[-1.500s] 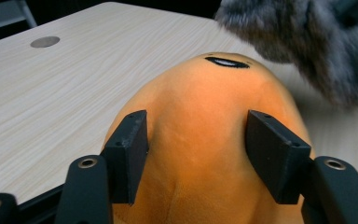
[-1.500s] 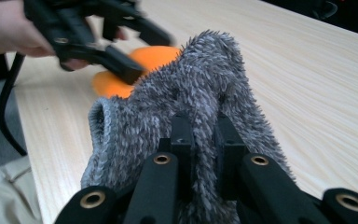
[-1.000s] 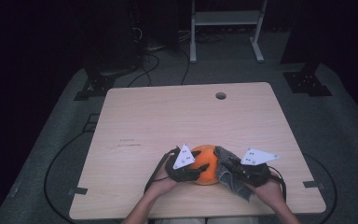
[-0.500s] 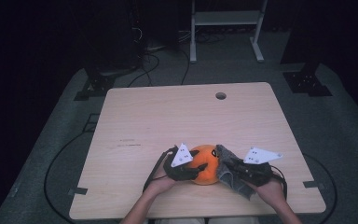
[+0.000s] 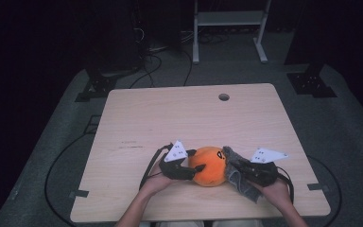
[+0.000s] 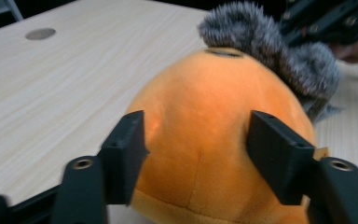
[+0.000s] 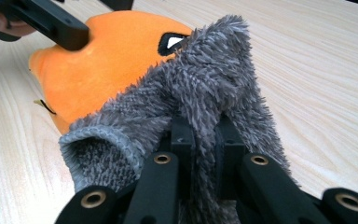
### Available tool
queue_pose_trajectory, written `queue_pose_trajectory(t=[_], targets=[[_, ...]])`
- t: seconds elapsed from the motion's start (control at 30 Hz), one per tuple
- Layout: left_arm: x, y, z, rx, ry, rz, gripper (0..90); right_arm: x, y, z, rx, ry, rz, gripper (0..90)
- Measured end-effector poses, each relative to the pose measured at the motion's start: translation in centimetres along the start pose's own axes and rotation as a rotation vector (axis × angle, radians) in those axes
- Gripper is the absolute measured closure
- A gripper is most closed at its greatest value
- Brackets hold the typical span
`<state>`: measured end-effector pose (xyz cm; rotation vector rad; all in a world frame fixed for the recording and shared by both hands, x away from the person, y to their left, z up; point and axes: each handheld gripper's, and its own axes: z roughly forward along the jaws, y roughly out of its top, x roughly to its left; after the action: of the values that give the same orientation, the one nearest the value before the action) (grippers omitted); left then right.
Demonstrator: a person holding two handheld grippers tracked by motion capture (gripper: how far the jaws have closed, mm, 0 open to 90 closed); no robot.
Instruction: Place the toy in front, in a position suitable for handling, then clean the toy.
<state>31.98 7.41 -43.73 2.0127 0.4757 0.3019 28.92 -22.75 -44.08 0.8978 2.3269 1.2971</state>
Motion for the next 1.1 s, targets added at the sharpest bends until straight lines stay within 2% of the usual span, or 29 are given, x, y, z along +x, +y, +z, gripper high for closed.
queue_pose_trajectory(t=[0.17,0.23,0.3,0.37,0.43,0.5,0.6,0.67,0.8,0.83,0.9,0.97,1.0,1.03,1.07,1.1], targets=[[-0.3,-0.3,0.8,0.005,0.027,-0.005,40.8,0.5,0.7,-0.5,-0.008,-0.004,-0.018,80.7],[-0.4,-0.3,0.9,0.004,0.031,-0.005,40.7,1.1,1.0,-0.6,-0.024,0.008,-0.032,80.7],[-0.4,-0.3,1.0,0.008,0.030,0.003,40.7,1.5,1.1,-0.5,-0.018,0.006,-0.061,80.7],[-0.5,-0.3,1.0,0.007,0.032,0.004,40.7,1.4,1.1,-0.6,-0.016,0.008,-0.064,80.7],[-0.6,-0.2,1.0,0.007,0.034,0.009,40.5,1.1,1.1,-0.8,-0.018,0.013,-0.046,80.7],[-0.7,-0.2,1.1,0.007,0.033,0.017,40.9,1.9,1.7,-0.9,-0.042,0.029,-0.072,80.7],[-0.9,-0.4,1.0,0.011,0.032,0.027,41.1,2.6,2.1,-0.4,-0.030,0.025,-0.104,80.7],[-0.9,-0.4,1.0,0.008,0.030,0.035,41.1,1.9,1.8,-0.3,-0.029,0.034,-0.080,80.7],[-1.1,-0.2,1.1,0.009,0.027,0.049,41.1,-0.1,0.7,-0.5,0.014,-0.015,-0.019,80.7],[-1.2,-0.2,1.1,0.012,0.029,0.055,41.2,-0.2,0.6,-0.6,0.007,-0.012,-0.008,80.7],[-1.2,-0.1,1.1,0.015,0.024,0.060,41.0,0.2,1.1,-0.9,-0.029,0.013,-0.015,80.7],[-1.2,-0.1,1.0,0.014,0.017,0.054,37.3,0.5,1.4,-0.8,-0.036,0.022,-0.028,80.7],[-0.9,0.2,0.8,0.011,0.001,0.030,37.3,0.8,1.5,-0.6,-0.024,0.020,-0.050,80.7],[-0.6,0.4,0.6,0.004,-0.014,-0.011,29.3,0.9,1.4,-0.4,-0.016,0.022,-0.057,80.7],[-0.4,0.7,0.5,0.022,-0.002,-0.039,19.8,0.8,1.0,-0.3,-0.015,0.037,-0.047,80.8],[-0.6,0.6,0.6,0.023,0.000,-0.016,22.0,0.6,0.8,-0.4,-0.009,0.039,-0.045,80.8]])
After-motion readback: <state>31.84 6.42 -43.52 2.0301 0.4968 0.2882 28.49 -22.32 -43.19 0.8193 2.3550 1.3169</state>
